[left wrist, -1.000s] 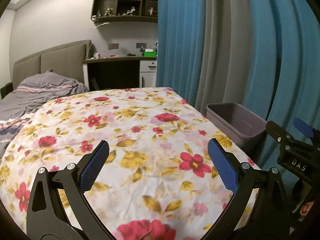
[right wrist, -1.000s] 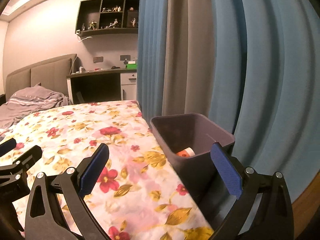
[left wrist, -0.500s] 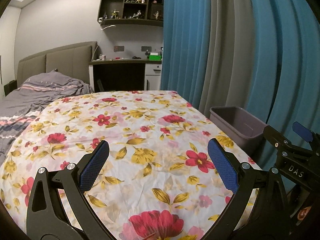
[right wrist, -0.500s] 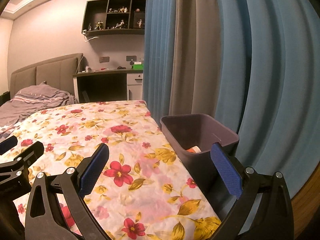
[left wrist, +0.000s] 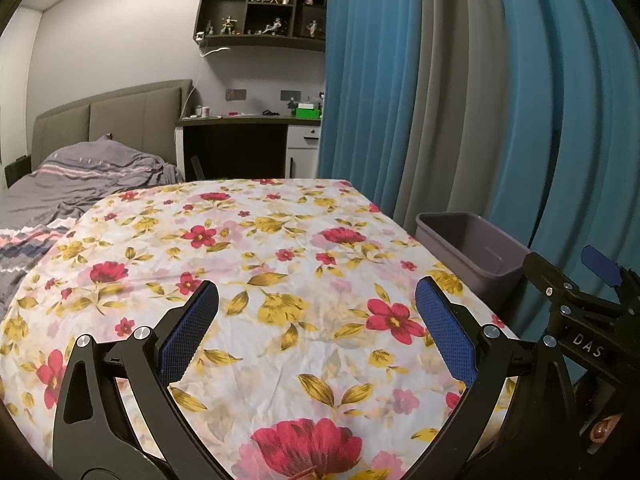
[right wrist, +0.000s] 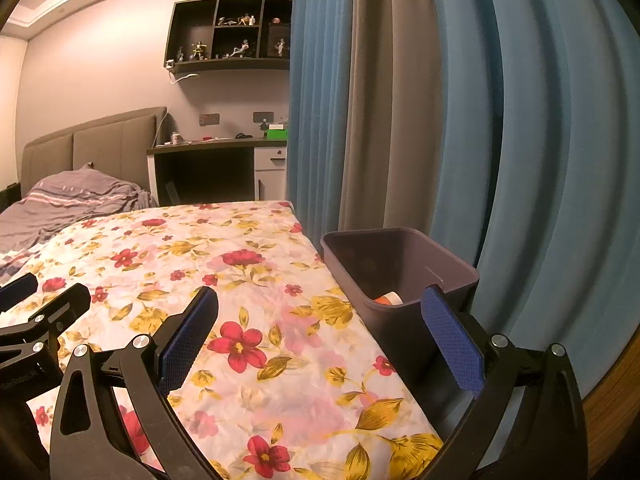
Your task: Collect trash
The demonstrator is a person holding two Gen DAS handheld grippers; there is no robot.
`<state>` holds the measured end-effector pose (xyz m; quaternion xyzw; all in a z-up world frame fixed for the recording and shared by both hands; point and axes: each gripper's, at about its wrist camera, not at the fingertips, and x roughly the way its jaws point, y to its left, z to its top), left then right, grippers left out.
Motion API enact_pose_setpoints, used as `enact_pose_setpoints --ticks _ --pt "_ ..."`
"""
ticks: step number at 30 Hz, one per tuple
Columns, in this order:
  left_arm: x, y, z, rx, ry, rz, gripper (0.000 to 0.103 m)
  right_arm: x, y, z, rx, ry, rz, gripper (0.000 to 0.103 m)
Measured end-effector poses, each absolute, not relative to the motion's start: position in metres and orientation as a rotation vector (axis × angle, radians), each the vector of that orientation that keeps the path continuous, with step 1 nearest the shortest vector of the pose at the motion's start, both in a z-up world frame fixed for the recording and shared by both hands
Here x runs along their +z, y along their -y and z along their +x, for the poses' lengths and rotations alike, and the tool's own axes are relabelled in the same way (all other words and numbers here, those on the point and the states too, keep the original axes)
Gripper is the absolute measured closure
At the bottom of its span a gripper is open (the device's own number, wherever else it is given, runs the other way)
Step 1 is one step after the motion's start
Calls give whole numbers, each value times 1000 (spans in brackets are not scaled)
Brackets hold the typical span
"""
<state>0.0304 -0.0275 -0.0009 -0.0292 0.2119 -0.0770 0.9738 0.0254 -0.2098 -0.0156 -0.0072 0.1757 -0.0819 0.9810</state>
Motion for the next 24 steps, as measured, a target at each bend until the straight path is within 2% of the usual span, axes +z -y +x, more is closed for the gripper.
enact_pose_setpoints --ticks 24 --pt "0 33 30 -163 -431 -62 6 -14 214 24 -169 -345 -4 6"
